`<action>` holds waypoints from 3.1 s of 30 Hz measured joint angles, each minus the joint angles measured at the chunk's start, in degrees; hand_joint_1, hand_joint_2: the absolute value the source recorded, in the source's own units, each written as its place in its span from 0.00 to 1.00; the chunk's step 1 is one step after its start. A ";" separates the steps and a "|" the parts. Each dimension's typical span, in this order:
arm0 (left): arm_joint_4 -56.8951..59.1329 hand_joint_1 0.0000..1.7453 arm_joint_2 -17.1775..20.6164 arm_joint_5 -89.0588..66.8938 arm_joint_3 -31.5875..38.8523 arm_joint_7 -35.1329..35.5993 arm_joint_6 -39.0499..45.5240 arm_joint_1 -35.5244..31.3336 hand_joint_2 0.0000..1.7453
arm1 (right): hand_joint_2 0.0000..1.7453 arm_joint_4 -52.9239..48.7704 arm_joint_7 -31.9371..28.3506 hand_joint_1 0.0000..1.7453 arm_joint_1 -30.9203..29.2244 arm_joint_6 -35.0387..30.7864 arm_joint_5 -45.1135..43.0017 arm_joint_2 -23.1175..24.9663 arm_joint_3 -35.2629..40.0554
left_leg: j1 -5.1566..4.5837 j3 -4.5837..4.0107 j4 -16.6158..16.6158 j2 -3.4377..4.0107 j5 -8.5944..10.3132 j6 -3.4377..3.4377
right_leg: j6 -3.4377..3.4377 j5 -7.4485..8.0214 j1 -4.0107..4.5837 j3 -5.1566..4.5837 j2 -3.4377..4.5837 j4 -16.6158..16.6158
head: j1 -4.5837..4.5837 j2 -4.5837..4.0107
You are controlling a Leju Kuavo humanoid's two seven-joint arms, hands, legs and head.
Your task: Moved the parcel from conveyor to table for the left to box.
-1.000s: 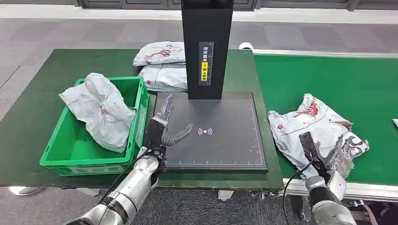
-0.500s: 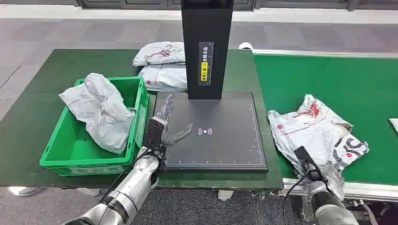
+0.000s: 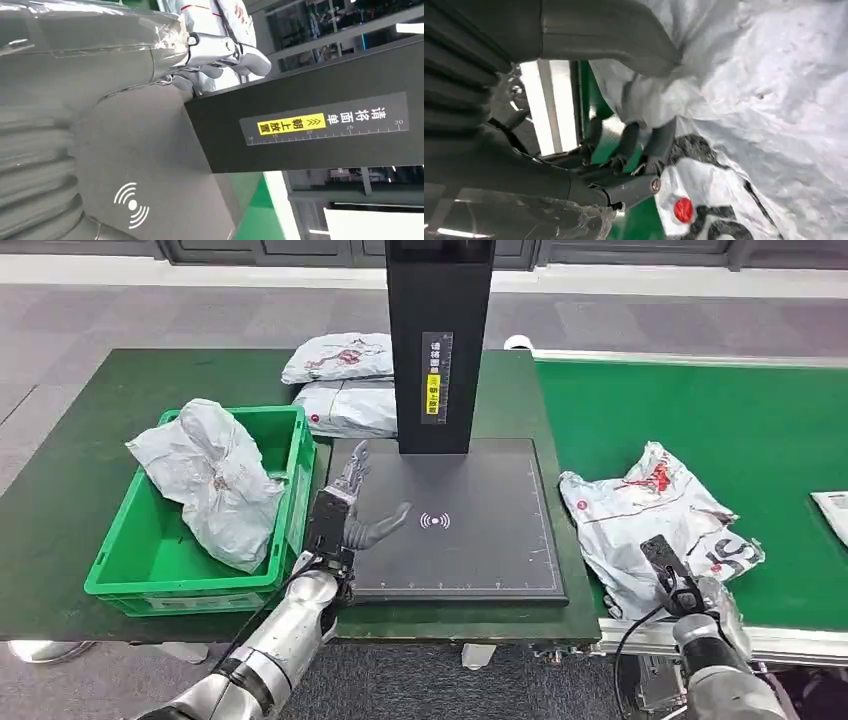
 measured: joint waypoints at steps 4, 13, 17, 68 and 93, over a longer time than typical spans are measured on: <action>-0.83 0.00 0.09 0.00 0.00 0.44 0.50 0.52 1.00 | 1.00 0.00 -5.65 1.00 -0.07 -3.67 -1.74 0.61 -0.09 | 0.00 -0.04 -0.01 0.00 0.00 -0.01 | -0.02 -0.01 0.00 -0.04 0.00 0.03 | 0.00 0.00; -2.51 0.00 0.55 -0.37 0.00 1.46 1.03 1.74 1.00 | 1.00 -0.88 -19.90 1.00 -1.11 -10.08 -8.00 3.19 0.59 | -0.02 -0.26 -0.01 -0.17 0.05 -0.01 | -0.06 -0.05 -0.04 -0.19 -0.16 0.10 | 0.00 0.00; -2.99 0.00 0.57 -0.85 0.04 1.77 0.94 1.83 1.00 | 1.00 -4.13 -24.74 1.00 -1.84 -9.99 -14.49 5.13 3.32 | -0.02 -0.29 -0.01 -0.21 0.05 -0.01 | -0.07 -0.07 -0.04 -0.23 -0.18 0.10 | 0.00 0.00; -1.68 0.00 -0.11 2.45 1.75 -1.55 1.42 -3.50 1.00 | 1.00 -37.53 -23.05 0.00 3.02 15.26 -60.52 11.87 80.06 | -0.04 -0.54 -0.01 -0.23 0.07 -0.14 | -0.28 -0.21 -0.06 -0.66 -0.17 0.31 | 0.00 0.00; -0.11 0.00 1.55 -3.99 0.20 -0.05 3.93 -3.33 1.00 | 0.00 -51.99 -25.81 0.00 16.72 1.37 -59.19 5.77 75.32 | -0.06 -0.58 -0.01 -0.23 -0.04 -0.16 | -0.31 -0.27 -0.07 -0.73 -0.14 0.30 | -0.02 0.00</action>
